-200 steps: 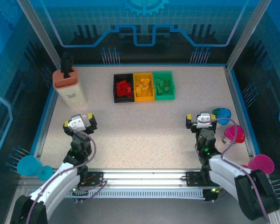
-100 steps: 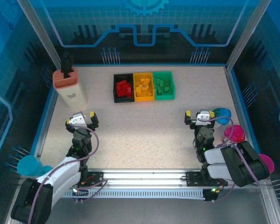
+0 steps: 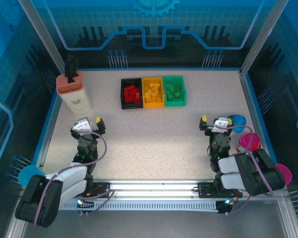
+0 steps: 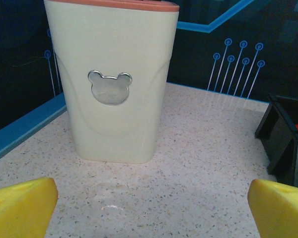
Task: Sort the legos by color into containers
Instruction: Reset both arms
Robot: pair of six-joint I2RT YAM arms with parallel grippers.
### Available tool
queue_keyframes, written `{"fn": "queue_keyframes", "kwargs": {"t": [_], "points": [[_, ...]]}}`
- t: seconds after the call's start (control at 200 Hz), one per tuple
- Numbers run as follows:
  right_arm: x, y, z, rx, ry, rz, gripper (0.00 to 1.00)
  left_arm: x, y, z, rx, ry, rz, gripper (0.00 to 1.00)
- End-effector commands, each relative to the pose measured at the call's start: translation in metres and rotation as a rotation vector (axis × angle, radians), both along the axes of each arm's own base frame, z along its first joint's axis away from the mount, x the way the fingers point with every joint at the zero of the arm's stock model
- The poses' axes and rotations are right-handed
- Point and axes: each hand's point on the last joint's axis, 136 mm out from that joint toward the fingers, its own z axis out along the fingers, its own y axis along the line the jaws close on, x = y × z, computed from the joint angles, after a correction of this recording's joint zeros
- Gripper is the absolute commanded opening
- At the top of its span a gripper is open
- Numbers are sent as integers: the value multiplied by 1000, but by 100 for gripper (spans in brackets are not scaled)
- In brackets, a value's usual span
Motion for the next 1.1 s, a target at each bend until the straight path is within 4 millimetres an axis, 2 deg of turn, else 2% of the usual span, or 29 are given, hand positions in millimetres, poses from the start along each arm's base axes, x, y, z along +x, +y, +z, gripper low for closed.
{"fn": "queue_keyframes", "kwargs": {"t": [0.0, 0.12, 0.185, 0.295, 0.36, 0.405, 0.47, 0.755, 0.845, 0.941, 0.996, 1.066, 1.096], "points": [[-2, -10, 1, 32, -23, -29, 100, 1, -1, 6, -16, -55, -14, 99], [20, -8, -12, 9, 33, -26, 100, 7, -4, 5, -9, -56, -31, 99], [28, 14, -12, -53, 49, 88, 100, 10, -6, 5, -3, -61, -41, 99], [31, 29, -16, -91, 63, 159, 100, 14, -9, 5, 4, -77, -57, 99], [37, 44, -28, -121, 98, 248, 100, 15, -12, 5, 10, -89, -73, 99], [46, 50, -25, -165, 97, 241, 100, 18, -13, 6, 13, -87, -77, 99], [45, 55, -26, -195, 101, 241, 100, 21, -15, 6, 22, -84, -90, 99], [44, 56, -26, -197, 100, 246, 100, 22, -14, 6, 30, -81, -86, 99], [44, 56, -27, -197, 101, 247, 100, 28, -19, 5, 58, -65, -108, 99], [44, 57, -26, -197, 101, 248, 100, 43, -23, -5, 81, -20, -130, 99], [44, 57, -27, -197, 101, 247, 100, 56, -30, -11, 108, 8, -165, 99], [44, 56, -27, -198, 101, 246, 100, 65, -56, -27, 160, 61, -308, 99], [44, 56, -26, -198, 101, 245, 100, 69, -59, -27, 171, 63, -312, 99]]}}
